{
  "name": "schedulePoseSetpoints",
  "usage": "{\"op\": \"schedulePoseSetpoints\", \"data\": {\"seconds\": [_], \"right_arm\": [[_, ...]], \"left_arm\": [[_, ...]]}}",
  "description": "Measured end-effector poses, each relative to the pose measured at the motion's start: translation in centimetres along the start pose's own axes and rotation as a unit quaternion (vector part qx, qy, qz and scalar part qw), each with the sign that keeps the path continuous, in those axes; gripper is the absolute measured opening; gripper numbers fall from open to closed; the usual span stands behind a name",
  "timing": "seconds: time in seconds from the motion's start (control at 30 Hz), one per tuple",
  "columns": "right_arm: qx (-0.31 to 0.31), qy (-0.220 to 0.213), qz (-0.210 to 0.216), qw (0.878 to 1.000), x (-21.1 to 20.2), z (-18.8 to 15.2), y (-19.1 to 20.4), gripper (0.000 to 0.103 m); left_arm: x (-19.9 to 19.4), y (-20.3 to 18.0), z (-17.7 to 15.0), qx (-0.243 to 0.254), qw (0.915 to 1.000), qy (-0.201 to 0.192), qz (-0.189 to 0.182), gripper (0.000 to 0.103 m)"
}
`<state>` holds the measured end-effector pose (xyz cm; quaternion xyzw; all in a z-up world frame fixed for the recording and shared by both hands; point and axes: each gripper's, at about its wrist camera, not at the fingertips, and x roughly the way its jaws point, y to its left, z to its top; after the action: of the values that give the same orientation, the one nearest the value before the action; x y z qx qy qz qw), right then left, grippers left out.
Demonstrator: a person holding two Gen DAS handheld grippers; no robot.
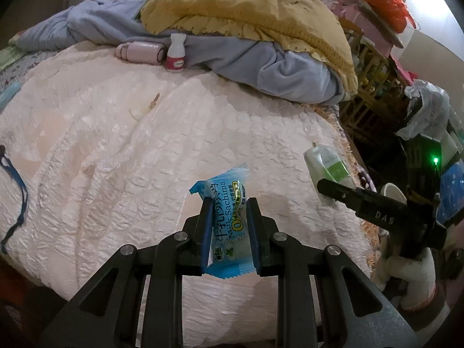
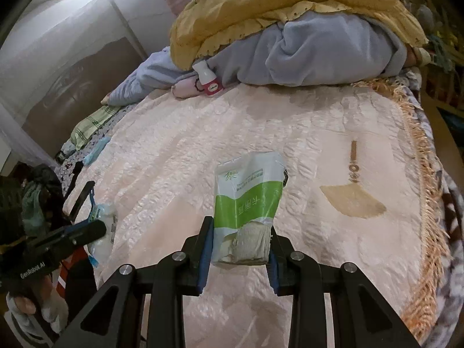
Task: Collect trash
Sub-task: 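Carry the blue-white and green-white packets over the white bucket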
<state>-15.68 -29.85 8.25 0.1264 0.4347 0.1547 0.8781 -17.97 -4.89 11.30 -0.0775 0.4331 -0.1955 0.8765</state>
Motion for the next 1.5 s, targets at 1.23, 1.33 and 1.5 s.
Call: {"op": "schedulePoseSetpoints", "data": {"seconds": [1.23, 1.33, 1.5], "right_arm": [[0.093, -0.088, -0.067, 0.990, -12.9, -6.1, -9.5, 0.031], [0.101, -0.093, -0.070, 0.988, -13.6, -6.4, -10.1, 0.031], [0.110, -0.100, -0.077, 0.986, -14.9, -6.9, -11.2, 0.031]], "left_arm": [[6.3, -17.9, 0.3, 0.158, 0.9835, 0.038, -0.080, 0.020], [6.7, -18.9, 0.2, 0.167, 0.9818, 0.038, -0.082, 0.020], [7.2, -20.5, 0.0, 0.183, 0.9786, 0.038, -0.087, 0.020]]}}
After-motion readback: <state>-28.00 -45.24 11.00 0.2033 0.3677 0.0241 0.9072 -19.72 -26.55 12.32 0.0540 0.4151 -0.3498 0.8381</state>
